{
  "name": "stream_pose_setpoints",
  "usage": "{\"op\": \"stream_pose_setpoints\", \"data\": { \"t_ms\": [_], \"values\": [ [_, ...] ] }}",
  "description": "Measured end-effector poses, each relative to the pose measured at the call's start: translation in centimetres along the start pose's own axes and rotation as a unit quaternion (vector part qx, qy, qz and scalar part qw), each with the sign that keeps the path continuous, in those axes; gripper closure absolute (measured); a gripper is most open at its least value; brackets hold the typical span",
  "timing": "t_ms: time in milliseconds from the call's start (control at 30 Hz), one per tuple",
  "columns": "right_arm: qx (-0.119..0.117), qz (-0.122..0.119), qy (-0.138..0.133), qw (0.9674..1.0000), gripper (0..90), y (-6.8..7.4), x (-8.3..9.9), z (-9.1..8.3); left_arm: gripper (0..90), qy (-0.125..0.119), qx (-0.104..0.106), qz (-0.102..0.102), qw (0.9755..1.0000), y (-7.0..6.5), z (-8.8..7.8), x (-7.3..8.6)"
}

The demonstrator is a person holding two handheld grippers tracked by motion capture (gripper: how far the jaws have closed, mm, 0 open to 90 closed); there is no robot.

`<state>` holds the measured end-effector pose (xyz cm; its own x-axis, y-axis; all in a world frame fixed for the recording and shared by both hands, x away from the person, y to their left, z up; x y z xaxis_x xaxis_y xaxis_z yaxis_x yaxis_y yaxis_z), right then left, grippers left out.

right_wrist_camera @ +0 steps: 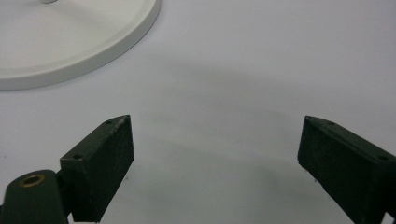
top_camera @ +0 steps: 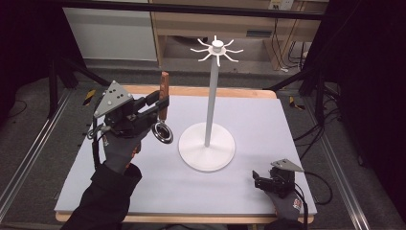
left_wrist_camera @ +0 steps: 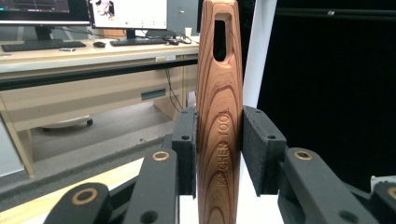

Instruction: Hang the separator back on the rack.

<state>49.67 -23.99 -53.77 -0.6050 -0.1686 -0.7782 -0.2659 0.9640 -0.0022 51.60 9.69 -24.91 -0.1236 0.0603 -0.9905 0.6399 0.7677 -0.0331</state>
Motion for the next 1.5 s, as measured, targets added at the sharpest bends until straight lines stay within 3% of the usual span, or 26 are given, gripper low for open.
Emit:
{"op": "stream_pose_setpoints", "data": {
  "t_ms": [233,467,767,1500],
  "values": [
    [0.000,0.003,0.000,1.0000,11.0,0.0,0.0,0.0,67.2,-0.011,0.005,0.002,0.9999,-0.2,0.3,-1.0],
    [0.000,0.004,0.000,1.0000,11.0,0.0,0.0,0.0,67.2,-0.018,0.014,0.011,0.9997,-1.5,0.9,-2.2],
    [-0.002,0.009,0.000,1.0000,11.0,0.0,0.0,0.0,67.2,-0.024,0.024,0.010,0.9994,-2.2,1.5,-3.2],
    [-0.003,0.004,-0.001,1.0000,11.0,-0.1,0.0,0.0,67.2,-0.010,0.030,0.025,0.9992,-3.4,3.8,-3.9]
  ]
}}
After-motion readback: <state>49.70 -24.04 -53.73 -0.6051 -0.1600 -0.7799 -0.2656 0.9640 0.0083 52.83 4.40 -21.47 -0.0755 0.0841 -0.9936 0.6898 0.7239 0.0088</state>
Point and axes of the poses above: each handheld gripper's, and its own axes: z roughly forward along the jaws, x roughly out of its underside, y roughly to its left, the point moved 10 cm from there along z, roughly forward along the jaws
